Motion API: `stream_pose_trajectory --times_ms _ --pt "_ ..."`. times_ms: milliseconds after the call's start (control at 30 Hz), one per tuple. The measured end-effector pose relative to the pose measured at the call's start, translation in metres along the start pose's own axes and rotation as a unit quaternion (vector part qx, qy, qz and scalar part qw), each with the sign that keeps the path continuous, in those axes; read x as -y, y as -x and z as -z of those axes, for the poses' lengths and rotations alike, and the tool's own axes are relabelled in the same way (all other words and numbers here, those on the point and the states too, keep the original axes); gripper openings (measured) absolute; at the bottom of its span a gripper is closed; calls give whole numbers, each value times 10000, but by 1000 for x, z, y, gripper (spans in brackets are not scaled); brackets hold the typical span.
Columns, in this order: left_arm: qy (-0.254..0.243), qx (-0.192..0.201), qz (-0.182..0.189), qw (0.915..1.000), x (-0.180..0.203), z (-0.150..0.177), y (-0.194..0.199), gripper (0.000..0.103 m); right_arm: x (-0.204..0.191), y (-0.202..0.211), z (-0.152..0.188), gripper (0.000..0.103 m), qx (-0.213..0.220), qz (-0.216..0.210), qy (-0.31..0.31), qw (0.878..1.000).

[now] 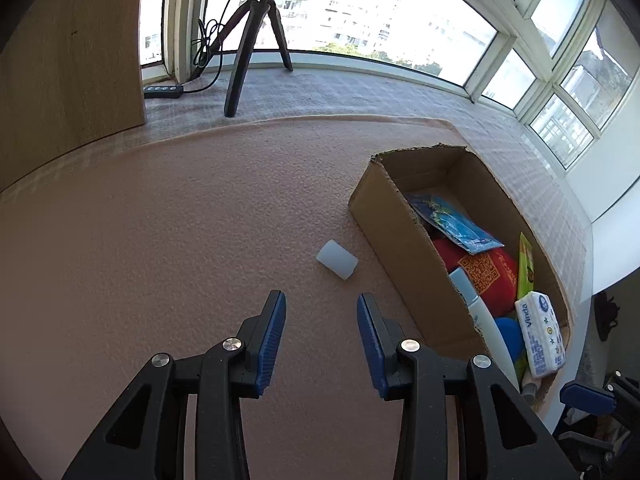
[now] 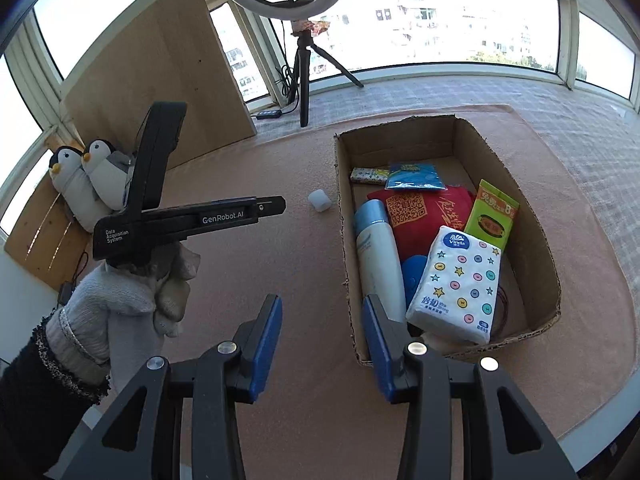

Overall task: Organize objects
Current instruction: 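Lower the left tool onto the small white cap and close on it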

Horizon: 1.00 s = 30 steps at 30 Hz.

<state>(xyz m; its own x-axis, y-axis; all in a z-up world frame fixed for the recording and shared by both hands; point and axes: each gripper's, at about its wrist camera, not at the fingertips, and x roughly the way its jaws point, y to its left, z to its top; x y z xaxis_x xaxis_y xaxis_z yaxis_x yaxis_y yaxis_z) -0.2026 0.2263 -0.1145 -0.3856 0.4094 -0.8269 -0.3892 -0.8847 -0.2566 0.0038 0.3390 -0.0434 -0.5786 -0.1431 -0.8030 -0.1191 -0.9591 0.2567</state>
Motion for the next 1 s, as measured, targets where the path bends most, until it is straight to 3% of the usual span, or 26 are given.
stream_pose_trajectory --times_ms 133,300,467,767,1000 --pt "10 -91 -50 9999 3 -5 -14 46 -8 4 12 38 -67 -9 78 9999" --pt "-83 -105 -199 9997 7 -16 -35 46 -10 10 20 38 -103 -8 83 9999" --pt "-681 -124 -351 9970 23 -22 -54 46 4 17 24 38 -104 39 -126 9999" --pt "-845 -228 -373 9955 32 -26 -79 46 34 28 27 38 -98 277 -487 9984" --pt "-976 -167 -460 9940 37 -23 -80 32 40 30 27 38 -80 324 -566 9978"
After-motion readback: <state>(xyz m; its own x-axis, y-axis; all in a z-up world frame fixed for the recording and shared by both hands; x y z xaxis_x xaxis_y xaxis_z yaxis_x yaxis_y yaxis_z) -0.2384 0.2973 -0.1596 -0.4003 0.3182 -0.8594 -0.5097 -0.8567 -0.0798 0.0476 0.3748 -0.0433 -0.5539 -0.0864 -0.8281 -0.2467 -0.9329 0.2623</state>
